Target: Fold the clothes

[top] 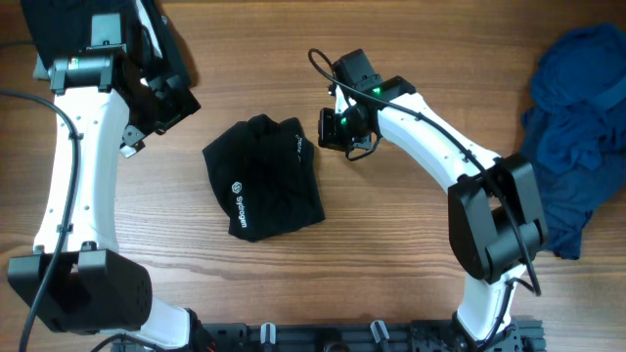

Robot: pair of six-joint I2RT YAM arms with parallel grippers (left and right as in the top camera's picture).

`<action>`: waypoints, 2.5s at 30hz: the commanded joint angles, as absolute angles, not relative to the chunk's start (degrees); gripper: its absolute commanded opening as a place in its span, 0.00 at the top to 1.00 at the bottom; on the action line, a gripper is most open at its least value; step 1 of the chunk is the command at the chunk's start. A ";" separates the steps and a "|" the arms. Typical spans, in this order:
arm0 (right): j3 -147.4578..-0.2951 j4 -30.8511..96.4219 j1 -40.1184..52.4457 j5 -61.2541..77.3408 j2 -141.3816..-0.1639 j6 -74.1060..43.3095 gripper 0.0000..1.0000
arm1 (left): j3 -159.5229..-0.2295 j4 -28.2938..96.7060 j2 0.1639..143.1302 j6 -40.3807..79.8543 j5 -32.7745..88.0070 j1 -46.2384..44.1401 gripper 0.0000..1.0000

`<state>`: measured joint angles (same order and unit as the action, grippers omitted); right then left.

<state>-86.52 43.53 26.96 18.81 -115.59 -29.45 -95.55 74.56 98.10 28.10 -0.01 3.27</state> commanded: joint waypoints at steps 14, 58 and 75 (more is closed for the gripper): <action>-82.85 36.77 27.14 22.33 -114.91 -28.67 0.56 | -95.57 74.59 98.37 27.18 0.62 2.83 0.00; -82.85 31.31 27.94 27.07 -123.24 -29.50 0.83 | -95.57 74.59 98.37 27.16 0.60 2.83 0.00; -85.49 33.63 27.66 26.35 -121.67 -28.62 0.96 | -95.57 74.61 98.37 25.85 0.56 2.83 0.00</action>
<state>-83.29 32.53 27.70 26.11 -121.93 -29.69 -95.55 74.56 98.10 27.57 -0.03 3.27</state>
